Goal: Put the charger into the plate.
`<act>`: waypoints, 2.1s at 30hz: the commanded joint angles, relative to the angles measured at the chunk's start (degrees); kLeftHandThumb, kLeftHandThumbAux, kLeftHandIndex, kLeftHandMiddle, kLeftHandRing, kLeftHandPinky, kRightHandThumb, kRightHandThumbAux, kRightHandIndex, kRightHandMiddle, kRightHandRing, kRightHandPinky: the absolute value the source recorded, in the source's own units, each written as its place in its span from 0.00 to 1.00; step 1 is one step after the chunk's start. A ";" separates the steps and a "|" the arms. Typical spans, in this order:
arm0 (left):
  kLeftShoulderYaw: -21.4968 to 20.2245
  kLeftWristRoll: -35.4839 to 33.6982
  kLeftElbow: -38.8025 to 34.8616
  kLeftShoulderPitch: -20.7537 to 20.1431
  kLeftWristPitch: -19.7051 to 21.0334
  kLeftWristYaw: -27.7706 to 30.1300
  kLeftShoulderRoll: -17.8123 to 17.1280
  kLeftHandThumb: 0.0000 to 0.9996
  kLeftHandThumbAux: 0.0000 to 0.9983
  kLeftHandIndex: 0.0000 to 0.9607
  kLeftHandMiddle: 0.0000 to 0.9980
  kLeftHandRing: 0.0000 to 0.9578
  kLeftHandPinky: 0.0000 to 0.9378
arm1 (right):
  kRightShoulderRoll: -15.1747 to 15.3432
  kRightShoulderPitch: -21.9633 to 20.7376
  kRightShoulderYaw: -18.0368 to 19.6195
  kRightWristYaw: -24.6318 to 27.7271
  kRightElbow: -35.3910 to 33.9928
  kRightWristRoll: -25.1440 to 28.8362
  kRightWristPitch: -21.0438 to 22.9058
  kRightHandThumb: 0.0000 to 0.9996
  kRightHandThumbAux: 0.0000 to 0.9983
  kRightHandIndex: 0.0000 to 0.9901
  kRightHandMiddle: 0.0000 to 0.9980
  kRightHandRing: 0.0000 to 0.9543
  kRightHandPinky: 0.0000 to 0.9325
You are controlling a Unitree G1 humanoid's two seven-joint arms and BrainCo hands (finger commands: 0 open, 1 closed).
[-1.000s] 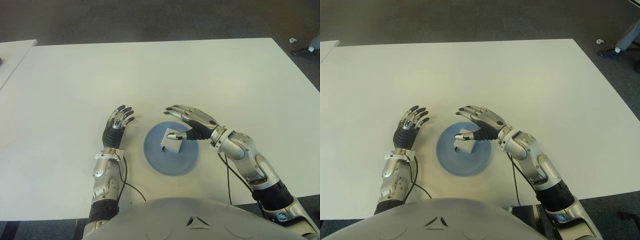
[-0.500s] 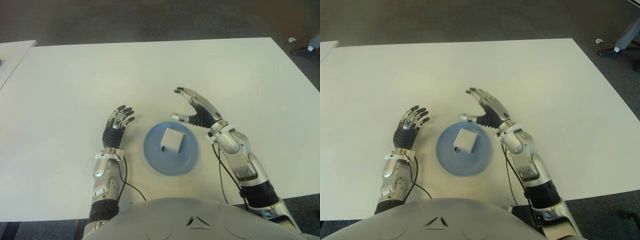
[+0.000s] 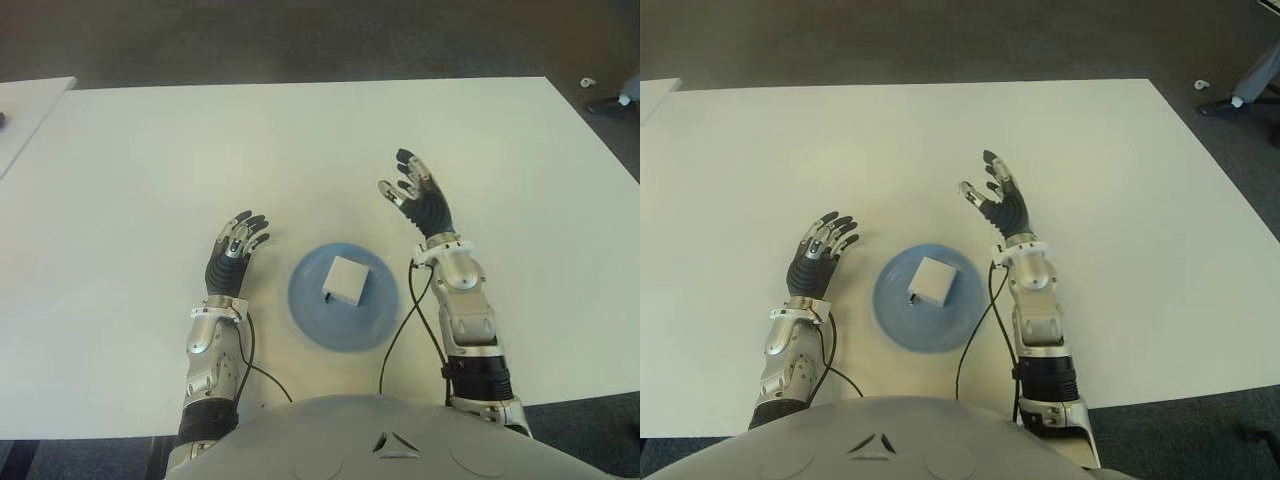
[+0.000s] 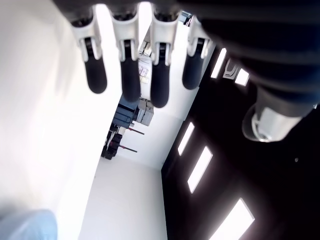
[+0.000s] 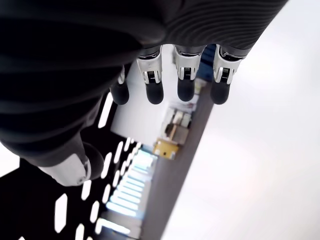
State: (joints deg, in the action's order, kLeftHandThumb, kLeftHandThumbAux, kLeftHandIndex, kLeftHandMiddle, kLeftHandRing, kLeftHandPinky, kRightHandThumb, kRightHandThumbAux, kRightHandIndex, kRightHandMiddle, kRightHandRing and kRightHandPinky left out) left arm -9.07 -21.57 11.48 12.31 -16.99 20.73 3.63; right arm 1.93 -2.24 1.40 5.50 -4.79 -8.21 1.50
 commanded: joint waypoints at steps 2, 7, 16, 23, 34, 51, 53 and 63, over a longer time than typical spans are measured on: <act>0.15 1.50 1.05 0.45 -1.10 -0.53 -0.12 0.03 0.51 0.22 0.25 0.25 0.25 | -0.19 0.68 0.96 -0.45 4.13 3.49 -5.52 0.18 0.70 0.04 0.02 0.00 0.00; 0.18 2.02 1.29 0.48 -1.53 -0.76 -0.04 0.04 0.53 0.17 0.20 0.20 0.22 | -0.78 1.53 0.63 -1.08 7.50 4.51 -10.53 0.14 0.71 0.05 0.03 0.00 0.00; 0.18 1.73 2.27 0.17 -2.08 -0.20 -0.18 0.03 0.55 0.11 0.14 0.14 0.16 | -0.81 3.71 1.07 -0.28 12.31 6.57 -16.97 0.11 0.70 0.04 0.03 0.00 0.00; 0.44 2.44 2.82 0.06 -2.77 -0.48 -0.54 0.00 0.56 0.09 0.13 0.13 0.14 | -0.24 5.79 1.49 -0.45 15.37 6.88 -20.48 0.09 0.66 0.03 0.04 0.00 0.00; 0.27 3.15 3.80 -0.43 -3.09 -0.80 -0.71 0.00 0.56 0.09 0.12 0.12 0.13 | 2.29 3.82 1.72 -1.36 23.86 5.02 -23.10 0.08 0.59 0.03 0.05 0.00 0.00; 0.44 3.75 3.75 -0.56 -3.06 -1.49 -0.66 0.00 0.55 0.09 0.12 0.12 0.13 | 5.69 3.05 -1.64 1.21 29.51 3.74 -25.65 0.00 0.59 0.00 0.00 0.00 0.00; 0.45 3.71 3.80 -0.51 -3.21 -1.36 -0.65 0.00 0.55 0.09 0.12 0.12 0.13 | 5.68 2.77 -1.78 1.44 30.54 3.83 -25.58 0.00 0.61 0.00 0.00 0.00 0.00; 0.02 3.06 4.65 -1.29 -3.08 -0.94 -0.93 0.00 0.55 0.09 0.12 0.12 0.14 | 5.34 -1.39 -1.27 0.58 43.94 3.97 -31.58 0.01 0.71 0.00 0.00 0.00 0.00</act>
State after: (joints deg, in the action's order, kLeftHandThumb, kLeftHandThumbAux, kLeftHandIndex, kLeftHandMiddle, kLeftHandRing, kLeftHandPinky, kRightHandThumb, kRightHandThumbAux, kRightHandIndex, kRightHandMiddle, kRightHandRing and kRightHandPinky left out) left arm -8.77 -18.53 14.54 10.77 -20.97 20.17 2.97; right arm 8.00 -5.39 0.40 6.26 33.43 -4.24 -30.32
